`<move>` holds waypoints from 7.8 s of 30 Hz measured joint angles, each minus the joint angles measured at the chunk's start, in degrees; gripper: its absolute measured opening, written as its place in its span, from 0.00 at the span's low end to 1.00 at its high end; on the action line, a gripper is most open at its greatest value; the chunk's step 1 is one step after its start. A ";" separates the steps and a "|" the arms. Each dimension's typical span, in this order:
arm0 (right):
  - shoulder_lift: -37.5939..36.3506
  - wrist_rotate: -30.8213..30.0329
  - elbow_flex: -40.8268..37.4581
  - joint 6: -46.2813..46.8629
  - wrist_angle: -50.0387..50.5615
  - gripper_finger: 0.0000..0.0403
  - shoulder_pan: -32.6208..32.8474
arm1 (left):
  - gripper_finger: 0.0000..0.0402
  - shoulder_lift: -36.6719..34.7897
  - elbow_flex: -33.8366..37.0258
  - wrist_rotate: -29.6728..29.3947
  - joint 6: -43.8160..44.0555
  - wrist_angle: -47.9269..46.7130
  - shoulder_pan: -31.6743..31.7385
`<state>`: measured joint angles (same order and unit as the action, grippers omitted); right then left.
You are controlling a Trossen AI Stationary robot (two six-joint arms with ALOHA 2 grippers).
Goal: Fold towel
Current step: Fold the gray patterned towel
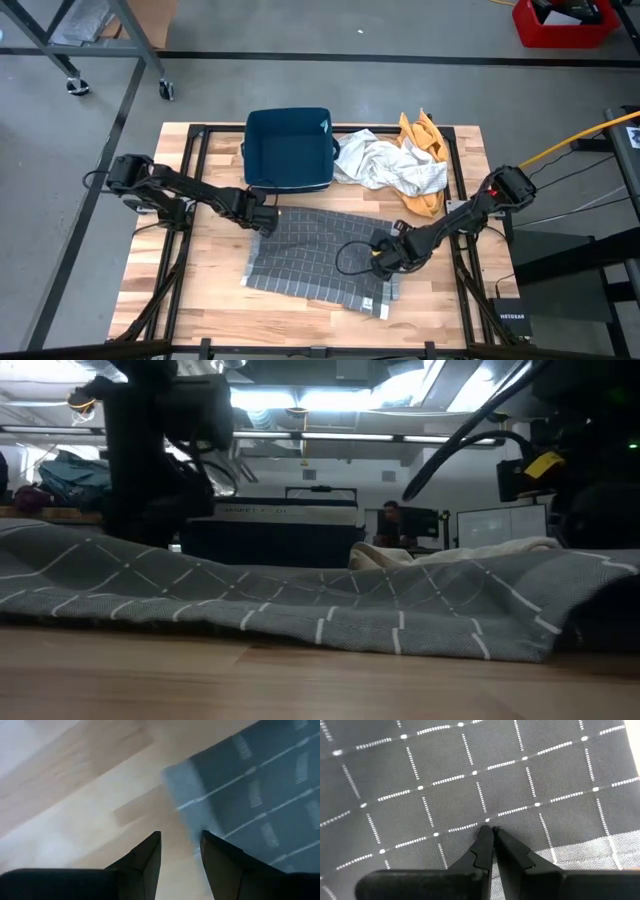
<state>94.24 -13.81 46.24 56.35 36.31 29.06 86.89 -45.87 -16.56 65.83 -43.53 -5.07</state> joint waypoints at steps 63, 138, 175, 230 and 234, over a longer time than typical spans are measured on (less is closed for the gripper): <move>-8.76 -5.91 1.51 11.03 8.14 0.06 0.21 | 0.24 -2.14 0.68 -10.42 -0.29 -1.47 3.52; -10.36 13.56 -3.23 10.67 3.70 0.47 -23.22 | 0.17 -1.64 0.53 -2.05 -28.51 23.75 -16.07; -10.36 0.75 -3.23 10.89 4.66 0.01 -23.11 | 0.17 8.46 0.44 -0.13 -28.14 29.62 -18.26; -10.54 11.50 -1.49 12.46 15.92 0.46 -22.49 | 0.20 1.69 0.57 -0.24 -21.24 35.02 -17.81; -10.73 10.22 1.18 11.41 16.41 0.45 -20.96 | 0.17 -0.41 0.59 -0.36 -23.54 35.22 -17.77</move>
<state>83.50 -3.60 47.42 67.77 52.73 8.10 86.48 -45.28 -16.92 42.28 -8.31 -22.84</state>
